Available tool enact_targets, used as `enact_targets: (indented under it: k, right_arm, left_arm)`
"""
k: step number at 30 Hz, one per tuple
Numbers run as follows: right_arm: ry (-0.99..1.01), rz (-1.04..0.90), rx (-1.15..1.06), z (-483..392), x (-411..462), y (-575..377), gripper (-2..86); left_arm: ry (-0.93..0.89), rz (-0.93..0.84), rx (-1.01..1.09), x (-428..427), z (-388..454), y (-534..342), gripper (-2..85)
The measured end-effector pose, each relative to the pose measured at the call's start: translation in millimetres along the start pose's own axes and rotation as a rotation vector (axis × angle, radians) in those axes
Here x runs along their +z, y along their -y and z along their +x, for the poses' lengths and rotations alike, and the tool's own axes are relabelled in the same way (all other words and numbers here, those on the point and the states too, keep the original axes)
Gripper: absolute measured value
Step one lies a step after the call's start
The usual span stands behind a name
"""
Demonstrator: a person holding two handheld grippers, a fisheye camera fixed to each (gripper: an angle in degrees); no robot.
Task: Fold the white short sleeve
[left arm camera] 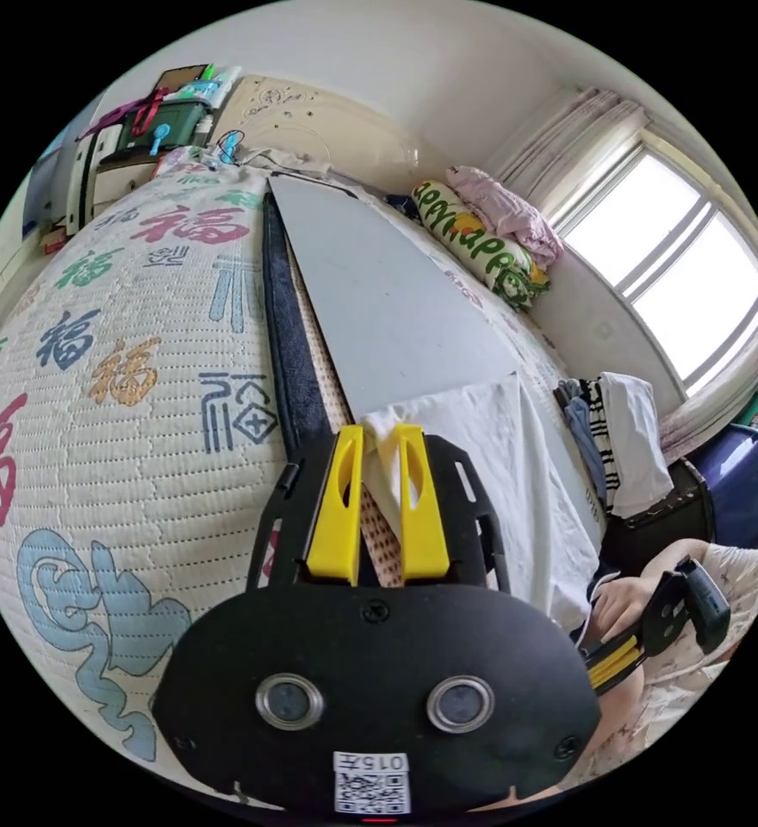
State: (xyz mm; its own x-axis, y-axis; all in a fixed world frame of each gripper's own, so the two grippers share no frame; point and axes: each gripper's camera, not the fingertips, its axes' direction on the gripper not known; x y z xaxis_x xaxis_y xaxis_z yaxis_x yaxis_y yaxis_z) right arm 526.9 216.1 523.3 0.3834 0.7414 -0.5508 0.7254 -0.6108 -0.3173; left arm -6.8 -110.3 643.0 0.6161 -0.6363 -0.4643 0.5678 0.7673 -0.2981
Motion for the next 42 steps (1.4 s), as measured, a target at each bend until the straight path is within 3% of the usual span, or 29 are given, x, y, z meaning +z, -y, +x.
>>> enact_targets:
  k: [4,8,10,14,17,22,29,42]
  right_arm:
    - [-0.025,0.065,-0.048,-6,0,-13,3.5]
    - [0.053,0.257,-0.095,-8,-45,-48,4.6]
    - [0.034,0.346,-0.066,-6,-70,-73,5.4]
    - [-0.170,0.519,0.219,11,-114,-173,6.9]
    - [-0.289,0.437,0.365,17,-103,-246,7.2]
    - [-0.241,0.259,0.391,7,-40,-281,8.3]
    - [-0.259,0.233,0.426,-3,12,-266,8.6]
    - [-0.294,0.074,0.380,-19,60,-222,4.3]
  left_arm:
    - [0.123,-0.041,0.047,-2,32,8,4.2]
    - [0.212,-0.025,0.000,-14,44,2,6.8]
    - [0.173,0.046,-0.063,-44,44,-20,7.1]
    - [0.009,0.114,-0.031,-100,69,-81,7.7]
    - [-0.054,0.042,0.059,-128,113,-149,8.1]
    - [-0.081,0.019,0.082,-147,169,-243,8.2]
    - [-0.088,-0.085,0.033,-116,185,-244,8.7]
    - [-0.092,0.000,-0.020,-168,188,-259,1.2]
